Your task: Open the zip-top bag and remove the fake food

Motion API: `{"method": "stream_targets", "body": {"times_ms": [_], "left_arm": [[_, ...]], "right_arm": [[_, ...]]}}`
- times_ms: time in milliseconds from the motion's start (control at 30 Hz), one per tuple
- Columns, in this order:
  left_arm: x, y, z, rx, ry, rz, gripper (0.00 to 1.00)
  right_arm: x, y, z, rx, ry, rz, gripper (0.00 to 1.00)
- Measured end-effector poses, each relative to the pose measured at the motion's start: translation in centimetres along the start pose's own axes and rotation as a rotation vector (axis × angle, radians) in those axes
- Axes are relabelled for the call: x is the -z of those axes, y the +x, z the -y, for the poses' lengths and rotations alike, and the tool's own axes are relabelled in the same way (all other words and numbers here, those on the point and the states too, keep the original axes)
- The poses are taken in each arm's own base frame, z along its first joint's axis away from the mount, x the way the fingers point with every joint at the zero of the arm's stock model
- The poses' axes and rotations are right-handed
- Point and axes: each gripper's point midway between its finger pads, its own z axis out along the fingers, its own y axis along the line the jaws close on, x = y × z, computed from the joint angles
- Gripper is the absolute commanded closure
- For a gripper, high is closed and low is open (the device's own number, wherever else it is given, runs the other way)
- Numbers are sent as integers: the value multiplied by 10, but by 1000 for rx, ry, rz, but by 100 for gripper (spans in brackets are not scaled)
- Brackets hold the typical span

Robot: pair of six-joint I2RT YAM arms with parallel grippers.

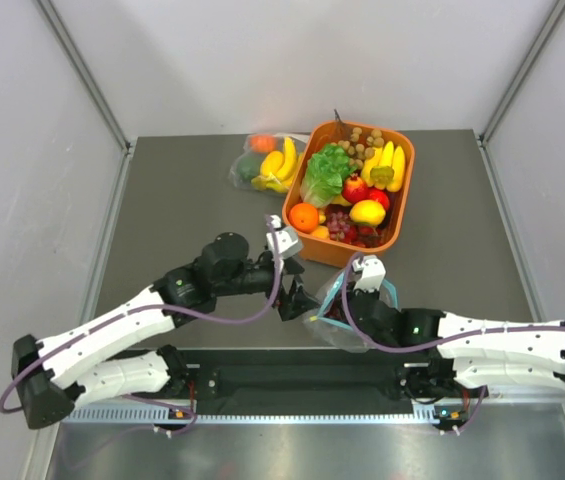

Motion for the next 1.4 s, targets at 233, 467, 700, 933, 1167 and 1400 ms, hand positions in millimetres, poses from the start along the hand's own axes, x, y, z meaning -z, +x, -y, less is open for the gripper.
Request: {"method": "stream_targets", "body": {"times_ms": [233, 467, 700, 933, 1167, 1400], "left_arm": [[-15, 27, -1, 52, 30, -103, 1], [-23, 39, 2, 71, 63, -150, 2], [-31, 71, 2, 113, 89, -268, 70], [-33, 74, 1, 97, 93, -294, 100], [-34, 75, -3, 84, 77, -304, 100], [-34, 75, -10, 71, 43, -305, 100]], "right_arm": [[-1, -2, 1, -1, 4, 5, 100], [-2, -4, 4, -7, 12, 10, 100], [-1, -11, 6, -22, 12, 27, 100], [16, -35, -4, -92, -74, 90, 100], [56, -80, -7, -236, -217, 233, 100], [72, -92, -3, -272, -257, 277, 100]]}}
